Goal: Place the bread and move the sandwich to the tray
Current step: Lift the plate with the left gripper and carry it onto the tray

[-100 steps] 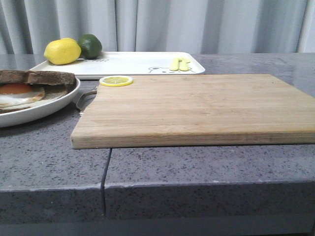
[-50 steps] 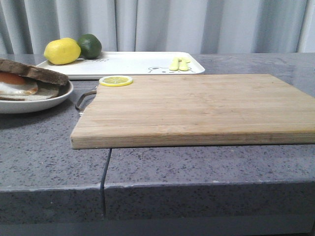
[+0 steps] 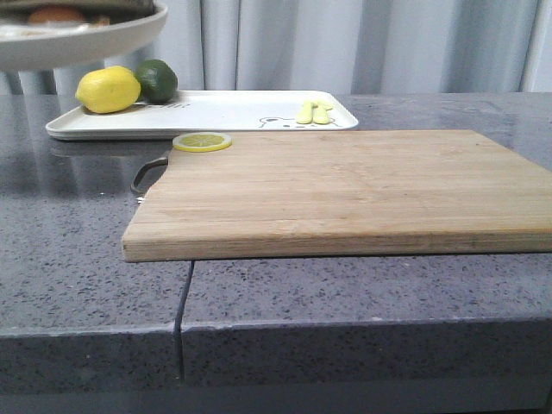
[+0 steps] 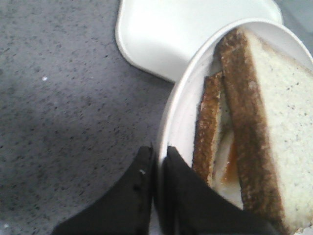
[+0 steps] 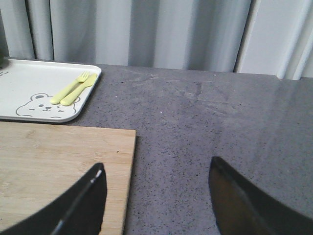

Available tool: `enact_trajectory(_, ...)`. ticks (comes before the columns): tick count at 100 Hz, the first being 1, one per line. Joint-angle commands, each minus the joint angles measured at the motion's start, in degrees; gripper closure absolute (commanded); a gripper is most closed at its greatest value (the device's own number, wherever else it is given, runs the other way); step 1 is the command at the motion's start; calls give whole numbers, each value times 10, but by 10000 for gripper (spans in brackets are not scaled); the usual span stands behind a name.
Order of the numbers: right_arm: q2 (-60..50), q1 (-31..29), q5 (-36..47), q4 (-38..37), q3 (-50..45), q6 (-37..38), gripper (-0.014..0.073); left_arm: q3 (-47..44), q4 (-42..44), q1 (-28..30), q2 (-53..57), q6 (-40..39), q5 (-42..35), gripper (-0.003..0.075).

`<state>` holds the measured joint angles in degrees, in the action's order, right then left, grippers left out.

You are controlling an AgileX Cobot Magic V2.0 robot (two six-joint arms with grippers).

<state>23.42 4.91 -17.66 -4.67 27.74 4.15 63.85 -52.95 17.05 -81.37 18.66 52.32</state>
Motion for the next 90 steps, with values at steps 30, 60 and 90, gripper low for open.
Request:
enact_trajectory(30, 3, -3, 51, -8, 15, 3, 137, 115, -113, -11, -49, -14, -10, 740)
enact_trajectory(60, 3, -3, 51, -8, 15, 3, 137, 250, -60, -86, -145, -97, -12, 740)
enact_trajectory(90, 3, -3, 51, -8, 15, 3, 137, 402, 16, -155, -258, -194, -19, 740)
